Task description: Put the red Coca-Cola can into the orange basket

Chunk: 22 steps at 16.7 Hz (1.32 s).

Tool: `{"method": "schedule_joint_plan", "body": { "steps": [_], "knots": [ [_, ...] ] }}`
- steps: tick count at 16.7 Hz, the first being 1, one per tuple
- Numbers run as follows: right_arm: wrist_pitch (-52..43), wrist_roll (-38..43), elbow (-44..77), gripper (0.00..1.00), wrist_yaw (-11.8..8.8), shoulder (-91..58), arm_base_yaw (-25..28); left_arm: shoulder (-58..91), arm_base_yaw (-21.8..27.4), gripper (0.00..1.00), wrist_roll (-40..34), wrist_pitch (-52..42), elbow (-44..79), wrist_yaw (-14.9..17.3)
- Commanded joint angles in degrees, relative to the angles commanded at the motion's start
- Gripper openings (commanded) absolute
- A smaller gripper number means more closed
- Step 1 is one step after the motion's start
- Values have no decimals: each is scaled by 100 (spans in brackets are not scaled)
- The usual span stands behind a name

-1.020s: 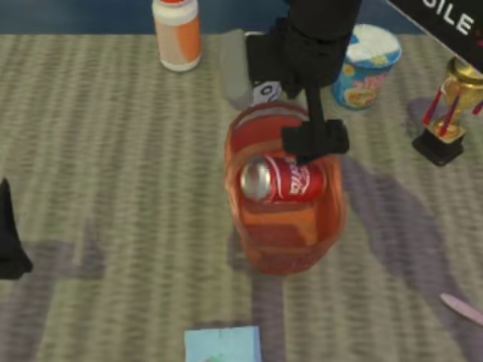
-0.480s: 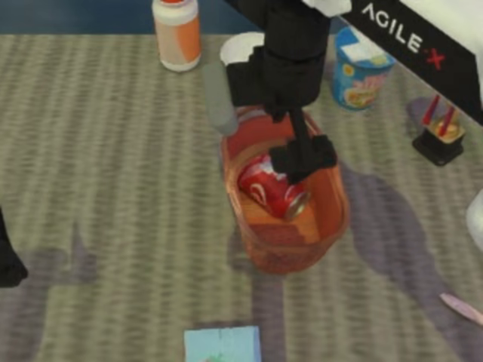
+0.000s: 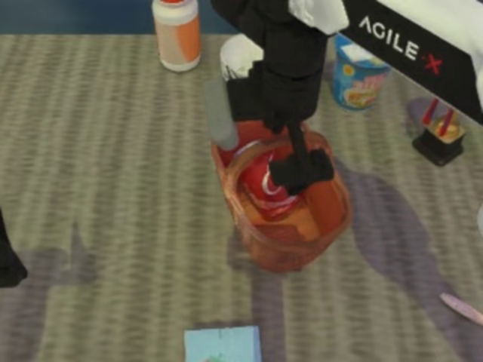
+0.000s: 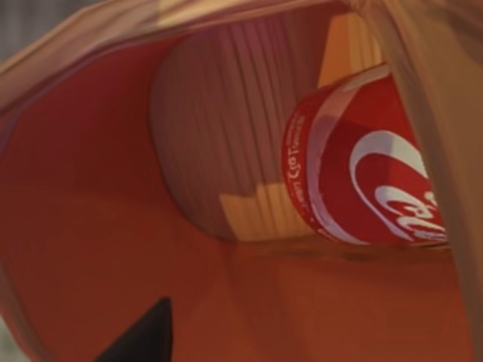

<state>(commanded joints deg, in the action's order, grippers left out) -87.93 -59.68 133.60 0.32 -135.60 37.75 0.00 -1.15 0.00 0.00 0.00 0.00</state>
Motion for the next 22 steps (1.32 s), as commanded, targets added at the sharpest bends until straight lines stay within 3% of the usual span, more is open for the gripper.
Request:
{"method": "schedule_joint_plan", "body": {
  "steps": [3, 16, 22],
  "knots": [
    [8, 0, -9, 100, 0, 2, 0, 0, 0, 100, 0, 0, 0, 0],
    [8, 0, -9, 2, 0, 2, 0, 0, 0, 100, 0, 0, 0, 0],
    [8, 0, -9, 0, 0, 2, 0, 0, 0, 100, 0, 0, 0, 0]
  ]
}}
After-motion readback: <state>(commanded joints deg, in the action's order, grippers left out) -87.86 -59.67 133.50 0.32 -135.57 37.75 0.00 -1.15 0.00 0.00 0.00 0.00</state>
